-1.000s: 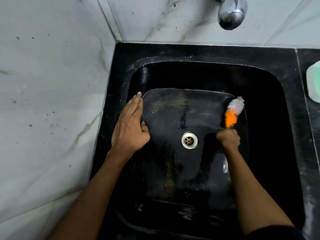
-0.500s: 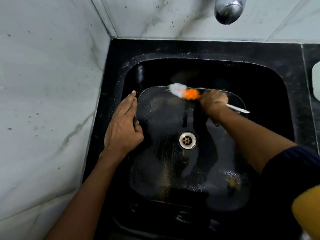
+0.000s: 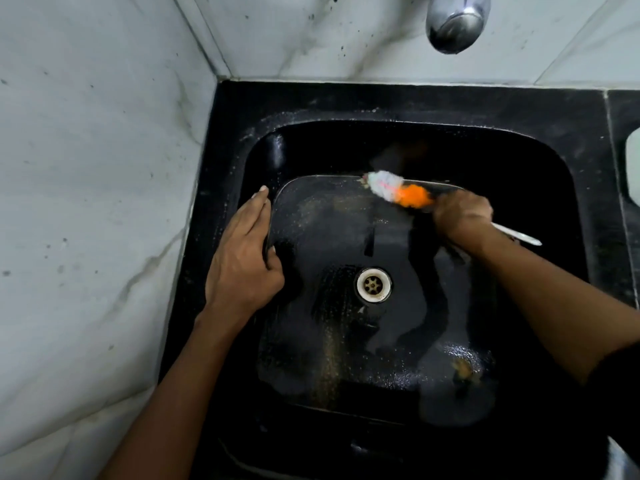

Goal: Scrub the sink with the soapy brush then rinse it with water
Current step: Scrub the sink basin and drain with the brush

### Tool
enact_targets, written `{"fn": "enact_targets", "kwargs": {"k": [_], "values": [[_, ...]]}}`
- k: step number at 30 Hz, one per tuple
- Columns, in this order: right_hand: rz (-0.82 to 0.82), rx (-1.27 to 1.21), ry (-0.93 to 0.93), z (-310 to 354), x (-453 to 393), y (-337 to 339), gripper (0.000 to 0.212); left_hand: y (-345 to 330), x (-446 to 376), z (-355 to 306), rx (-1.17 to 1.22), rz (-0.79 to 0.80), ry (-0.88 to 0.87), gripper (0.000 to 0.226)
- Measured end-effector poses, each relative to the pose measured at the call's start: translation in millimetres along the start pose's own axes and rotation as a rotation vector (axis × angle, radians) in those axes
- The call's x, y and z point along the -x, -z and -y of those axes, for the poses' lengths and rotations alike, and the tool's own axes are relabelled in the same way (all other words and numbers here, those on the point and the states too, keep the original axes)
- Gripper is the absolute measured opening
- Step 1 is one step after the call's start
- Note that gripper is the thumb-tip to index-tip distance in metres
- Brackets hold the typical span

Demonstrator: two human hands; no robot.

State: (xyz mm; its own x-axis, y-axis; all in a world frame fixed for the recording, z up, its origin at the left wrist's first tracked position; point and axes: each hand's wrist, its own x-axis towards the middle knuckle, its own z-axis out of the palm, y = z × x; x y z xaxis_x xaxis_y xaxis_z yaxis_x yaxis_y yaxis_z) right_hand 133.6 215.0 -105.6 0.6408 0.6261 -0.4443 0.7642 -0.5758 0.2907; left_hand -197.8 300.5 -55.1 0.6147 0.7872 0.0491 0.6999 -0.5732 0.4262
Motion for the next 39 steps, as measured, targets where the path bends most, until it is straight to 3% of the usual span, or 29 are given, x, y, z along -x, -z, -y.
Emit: {"fn": "enact_targets", "kwargs": {"k": [4, 9, 14, 17, 18, 21, 23, 27, 28, 31, 33, 34, 37, 39], "values": [[0.001, -0.124, -0.055, -4, 27, -27, 0.037, 1, 0, 2, 0.034, -0.014, -0.015, 0.079], [0.061, -0.330, 0.349, 96, 53, -31, 0.036, 2, 0, 0, 0.045, -0.012, -0.012, 0.079], [0.055, -0.238, 0.089, 77, 25, -17, 0.036, 2, 0, 1, 0.027, -0.007, -0.009, 0.079], [0.095, -0.226, 0.308, 80, 84, -52, 0.033, 3, 0, -1, 0.024, 0.003, 0.002, 0.080], [0.124, -0.273, 0.301, 72, 93, -62, 0.032, 3, 0, -1, 0.024, 0.006, 0.002, 0.080], [0.130, -0.433, -0.110, 19, 71, -67, 0.033, 3, 1, -2, 0.007, 0.026, -0.021, 0.079], [0.191, -0.410, -0.268, 1, 66, -70, 0.036, 0, 4, -4, -0.004, 0.030, -0.010, 0.078], [0.182, -0.382, 0.095, 47, 110, -75, 0.032, -13, 17, -26, 0.103, 0.054, 0.047, 0.077], [0.169, -0.389, 0.110, 46, 109, -73, 0.032, -18, 24, -34, 0.129, 0.079, 0.043, 0.078], [0.191, -0.454, -0.249, 4, 69, -62, 0.035, -37, 53, -60, 0.215, 0.188, 0.021, 0.080], [0.243, -0.442, -0.392, -13, 63, -58, 0.040, -53, 77, -74, 0.266, 0.247, 0.013, 0.080], [0.216, -0.428, -0.346, -7, 67, -58, 0.038, -62, 89, -80, 0.285, 0.275, 0.013, 0.080], [0.206, -0.394, 0.034, 41, 113, -67, 0.032, -82, 125, -96, 0.347, 0.354, 0.010, 0.081], [0.201, -0.350, 0.075, 43, 109, -67, 0.034, -88, 142, -105, 0.363, 0.386, -0.006, 0.082]]}}
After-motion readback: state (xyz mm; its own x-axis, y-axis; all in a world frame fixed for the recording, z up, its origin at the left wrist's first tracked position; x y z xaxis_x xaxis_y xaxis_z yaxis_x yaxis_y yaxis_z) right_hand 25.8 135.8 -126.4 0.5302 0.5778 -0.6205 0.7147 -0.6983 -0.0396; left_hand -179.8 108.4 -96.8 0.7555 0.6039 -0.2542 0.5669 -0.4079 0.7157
